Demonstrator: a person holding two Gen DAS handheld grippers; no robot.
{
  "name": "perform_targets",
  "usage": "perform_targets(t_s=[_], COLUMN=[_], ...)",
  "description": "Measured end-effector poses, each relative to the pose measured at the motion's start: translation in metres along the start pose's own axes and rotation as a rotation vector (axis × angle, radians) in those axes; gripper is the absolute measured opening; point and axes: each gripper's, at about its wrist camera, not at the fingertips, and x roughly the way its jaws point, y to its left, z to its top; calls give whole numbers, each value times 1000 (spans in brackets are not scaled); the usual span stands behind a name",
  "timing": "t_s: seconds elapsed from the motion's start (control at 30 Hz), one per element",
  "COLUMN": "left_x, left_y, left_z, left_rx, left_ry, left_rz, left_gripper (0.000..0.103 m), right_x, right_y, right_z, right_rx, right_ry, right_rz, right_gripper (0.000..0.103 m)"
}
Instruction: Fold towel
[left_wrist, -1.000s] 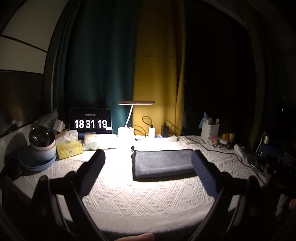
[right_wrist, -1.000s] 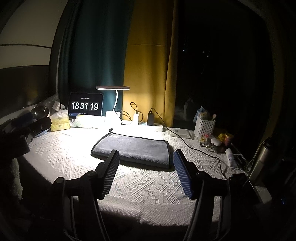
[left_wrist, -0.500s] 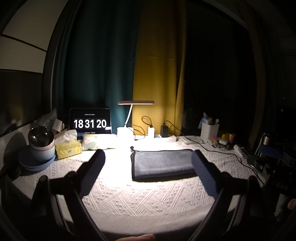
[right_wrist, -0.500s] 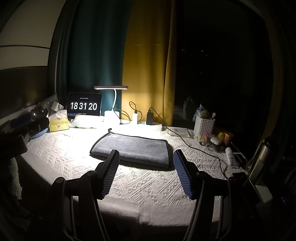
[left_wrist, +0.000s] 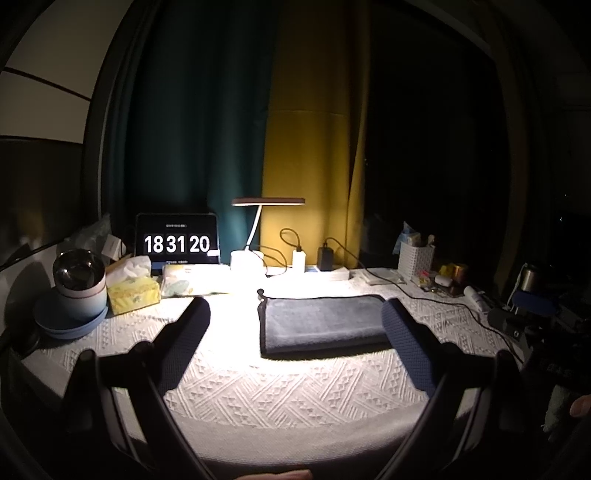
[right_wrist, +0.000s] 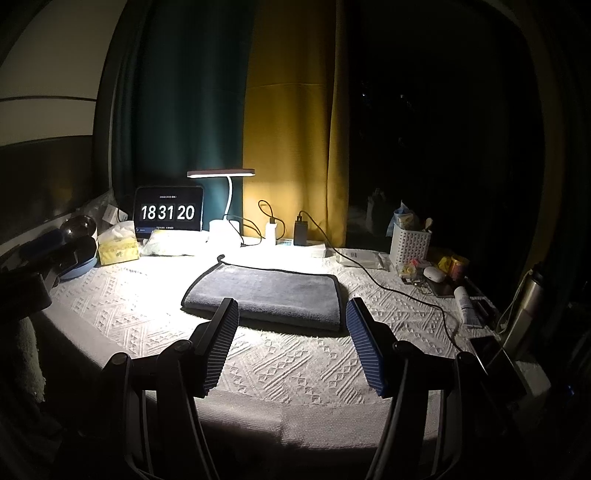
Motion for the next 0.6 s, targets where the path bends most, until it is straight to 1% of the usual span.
perform_targets(t_s=[0.6], left_x=[0], left_y=[0], left_z=[0], left_rx=[2], left_ry=[5], left_rz=[-1], left_gripper=[95], right_x=[5], right_y=[1], right_z=[-3], right_rx=[2], right_ry=[9], right_rz=[-8], right_gripper=[64])
